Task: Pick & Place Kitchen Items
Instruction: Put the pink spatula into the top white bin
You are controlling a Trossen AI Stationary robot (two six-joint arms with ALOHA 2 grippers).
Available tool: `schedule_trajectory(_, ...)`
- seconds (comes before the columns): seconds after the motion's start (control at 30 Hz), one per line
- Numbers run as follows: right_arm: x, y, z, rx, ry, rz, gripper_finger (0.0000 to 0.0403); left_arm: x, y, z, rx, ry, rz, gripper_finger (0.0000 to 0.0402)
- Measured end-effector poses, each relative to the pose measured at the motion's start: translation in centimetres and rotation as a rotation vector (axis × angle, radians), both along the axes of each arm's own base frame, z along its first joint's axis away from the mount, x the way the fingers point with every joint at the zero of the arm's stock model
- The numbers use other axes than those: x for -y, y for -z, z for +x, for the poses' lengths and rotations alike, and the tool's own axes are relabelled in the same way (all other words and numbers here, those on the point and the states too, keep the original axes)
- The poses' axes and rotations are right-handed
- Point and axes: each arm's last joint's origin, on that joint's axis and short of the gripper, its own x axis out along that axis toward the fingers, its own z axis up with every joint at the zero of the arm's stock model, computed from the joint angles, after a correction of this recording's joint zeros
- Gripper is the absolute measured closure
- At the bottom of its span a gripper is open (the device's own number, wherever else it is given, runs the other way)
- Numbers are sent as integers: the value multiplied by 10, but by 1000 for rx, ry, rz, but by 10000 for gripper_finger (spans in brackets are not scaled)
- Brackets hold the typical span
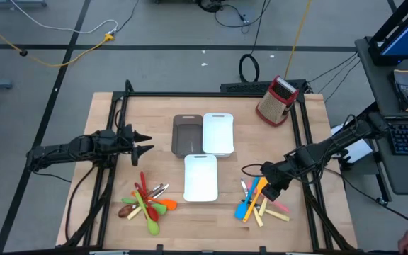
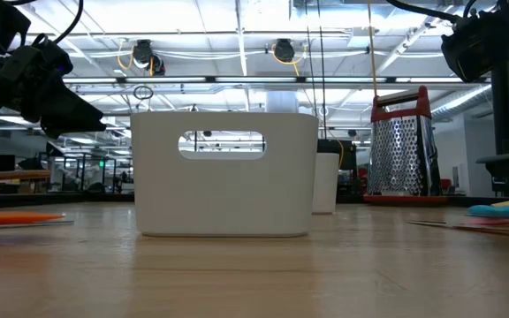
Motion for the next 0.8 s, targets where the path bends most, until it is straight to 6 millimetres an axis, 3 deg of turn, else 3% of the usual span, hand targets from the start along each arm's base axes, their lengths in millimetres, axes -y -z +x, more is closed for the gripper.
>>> schedule_trajectory(0.8, 2, 1, 0, 18, 7, -52, 230, 0, 0, 0, -1, -10, 3, 195)
